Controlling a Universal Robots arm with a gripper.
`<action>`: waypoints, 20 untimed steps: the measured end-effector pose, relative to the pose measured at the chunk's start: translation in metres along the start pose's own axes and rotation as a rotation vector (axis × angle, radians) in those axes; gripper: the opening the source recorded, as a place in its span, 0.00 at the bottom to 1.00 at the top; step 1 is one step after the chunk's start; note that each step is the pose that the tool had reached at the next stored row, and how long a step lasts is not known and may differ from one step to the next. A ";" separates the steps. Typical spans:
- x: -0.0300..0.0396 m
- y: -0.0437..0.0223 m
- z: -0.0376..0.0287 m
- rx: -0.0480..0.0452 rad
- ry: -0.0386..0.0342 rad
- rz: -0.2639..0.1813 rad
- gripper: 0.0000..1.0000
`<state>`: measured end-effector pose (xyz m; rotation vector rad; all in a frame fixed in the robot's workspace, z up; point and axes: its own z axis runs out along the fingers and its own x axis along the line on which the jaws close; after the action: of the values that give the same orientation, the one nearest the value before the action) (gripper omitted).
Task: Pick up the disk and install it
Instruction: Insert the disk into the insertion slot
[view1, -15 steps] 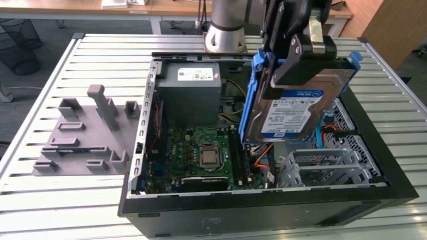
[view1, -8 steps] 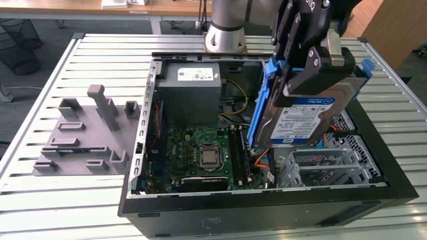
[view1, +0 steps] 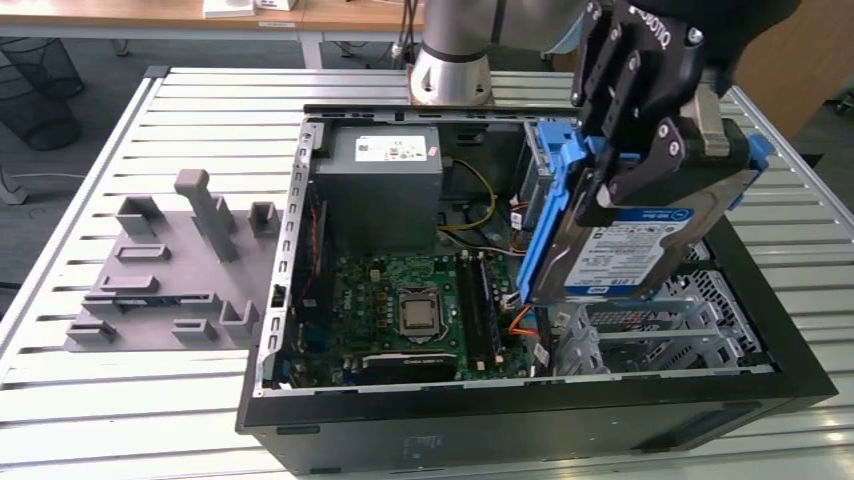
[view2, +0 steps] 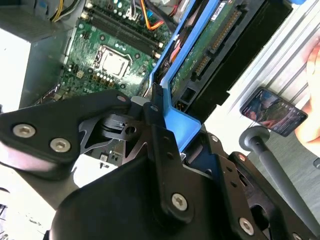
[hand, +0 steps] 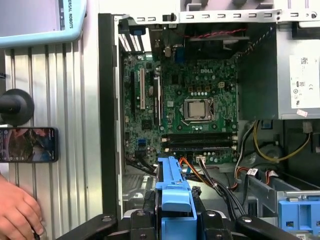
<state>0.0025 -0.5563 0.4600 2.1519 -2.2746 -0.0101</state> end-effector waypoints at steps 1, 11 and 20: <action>-0.0001 -0.0035 0.0009 0.0000 0.0002 0.000 0.37; -0.0013 -0.0308 0.0063 0.0000 0.0007 0.000 0.37; -0.0017 -0.0410 0.0079 -0.0004 0.0005 0.000 0.37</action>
<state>0.0434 -0.5569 0.4516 2.1514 -2.2742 -0.0101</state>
